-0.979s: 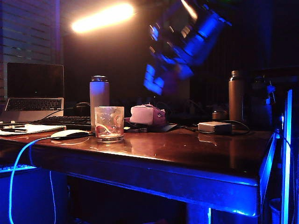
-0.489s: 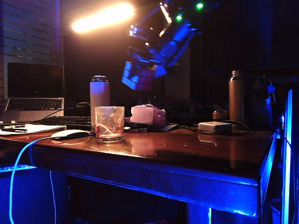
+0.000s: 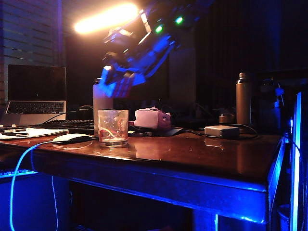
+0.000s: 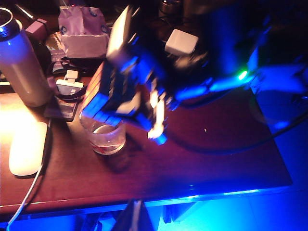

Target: Stack the Rubik's Cube on top of the glass cup.

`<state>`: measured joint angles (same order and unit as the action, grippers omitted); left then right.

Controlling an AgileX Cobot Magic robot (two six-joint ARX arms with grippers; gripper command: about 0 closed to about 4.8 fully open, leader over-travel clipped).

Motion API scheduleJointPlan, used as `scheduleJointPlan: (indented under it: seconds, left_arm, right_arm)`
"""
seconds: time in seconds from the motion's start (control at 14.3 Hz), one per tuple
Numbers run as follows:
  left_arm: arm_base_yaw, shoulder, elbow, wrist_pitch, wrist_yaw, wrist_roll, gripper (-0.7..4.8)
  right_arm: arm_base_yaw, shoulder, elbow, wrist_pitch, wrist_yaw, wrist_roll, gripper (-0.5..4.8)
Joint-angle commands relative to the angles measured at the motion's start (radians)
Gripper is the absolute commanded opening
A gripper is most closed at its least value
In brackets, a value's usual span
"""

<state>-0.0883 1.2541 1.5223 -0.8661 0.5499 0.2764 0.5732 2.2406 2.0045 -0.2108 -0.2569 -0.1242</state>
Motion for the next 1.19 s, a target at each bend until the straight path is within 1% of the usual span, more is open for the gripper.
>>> scheduleJointPlan:
  seconds: [0.07, 0.28, 1.05, 1.19]
  left_arm:
    - [0.0, -0.003, 0.006, 0.001, 0.005, 0.003, -0.04]
    - [0.0, -0.003, 0.006, -0.016, 0.005, 0.004, -0.04]
    - [0.0, -0.003, 0.006, -0.019, 0.005, 0.004, -0.04]
    - [0.0, -0.003, 0.006, -0.019, 0.005, 0.004, -0.04]
  right_arm:
    - [0.01, 0.026, 0.009, 0.097, 0.016, 0.002, 3.25]
    - [0.009, 0.051, 0.01, 0.128, 0.046, 0.001, 3.25]
    - [0.01, 0.116, 0.009, 0.146, 0.054, 0.002, 3.25]
    - [0.01, 0.115, 0.01, 0.192, 0.053, 0.002, 3.25]
